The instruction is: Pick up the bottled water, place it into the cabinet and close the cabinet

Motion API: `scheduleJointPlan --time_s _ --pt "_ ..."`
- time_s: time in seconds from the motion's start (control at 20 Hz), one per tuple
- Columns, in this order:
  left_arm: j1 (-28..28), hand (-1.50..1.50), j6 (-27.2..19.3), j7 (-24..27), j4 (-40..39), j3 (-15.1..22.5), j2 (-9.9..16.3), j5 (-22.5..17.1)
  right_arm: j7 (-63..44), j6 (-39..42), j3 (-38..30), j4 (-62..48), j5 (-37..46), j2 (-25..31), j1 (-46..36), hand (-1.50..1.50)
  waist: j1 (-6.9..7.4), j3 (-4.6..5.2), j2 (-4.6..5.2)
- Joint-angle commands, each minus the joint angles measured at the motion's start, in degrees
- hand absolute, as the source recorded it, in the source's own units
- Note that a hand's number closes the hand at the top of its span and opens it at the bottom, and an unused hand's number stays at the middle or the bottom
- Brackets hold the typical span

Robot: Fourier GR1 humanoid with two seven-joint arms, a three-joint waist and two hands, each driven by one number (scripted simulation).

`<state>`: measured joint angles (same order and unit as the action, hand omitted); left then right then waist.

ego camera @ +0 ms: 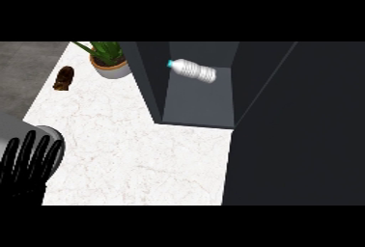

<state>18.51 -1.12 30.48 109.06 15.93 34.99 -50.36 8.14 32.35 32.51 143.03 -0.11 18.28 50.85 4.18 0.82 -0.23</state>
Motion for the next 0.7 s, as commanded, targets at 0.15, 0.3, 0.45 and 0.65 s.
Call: scheduleJointPlan --time_s 0.15,0.3,0.45,0.65 --pt "2.46 -1.50 4.76 0.01 1.20 -1.63 2.77 -1.69 -7.46 2.23 13.66 3.44 2.16 0.13 -6.53 1.50 3.72 0.05 0.92" --pt "2.79 -1.50 6.85 -0.56 1.88 -2.51 4.50 -2.44 -8.90 0.98 12.76 3.08 1.98 0.17 -9.00 1.50 5.27 0.20 1.15" --pt "2.39 -1.50 8.25 -0.37 1.07 -3.77 5.11 -3.26 -10.38 0.10 13.75 0.70 1.26 -0.48 -11.54 1.50 5.30 0.16 1.42" --pt "2.71 -1.50 10.11 -0.45 1.16 -4.57 6.54 -3.38 -11.71 -0.23 11.16 0.15 1.04 0.28 -15.67 1.50 8.20 0.35 1.92"
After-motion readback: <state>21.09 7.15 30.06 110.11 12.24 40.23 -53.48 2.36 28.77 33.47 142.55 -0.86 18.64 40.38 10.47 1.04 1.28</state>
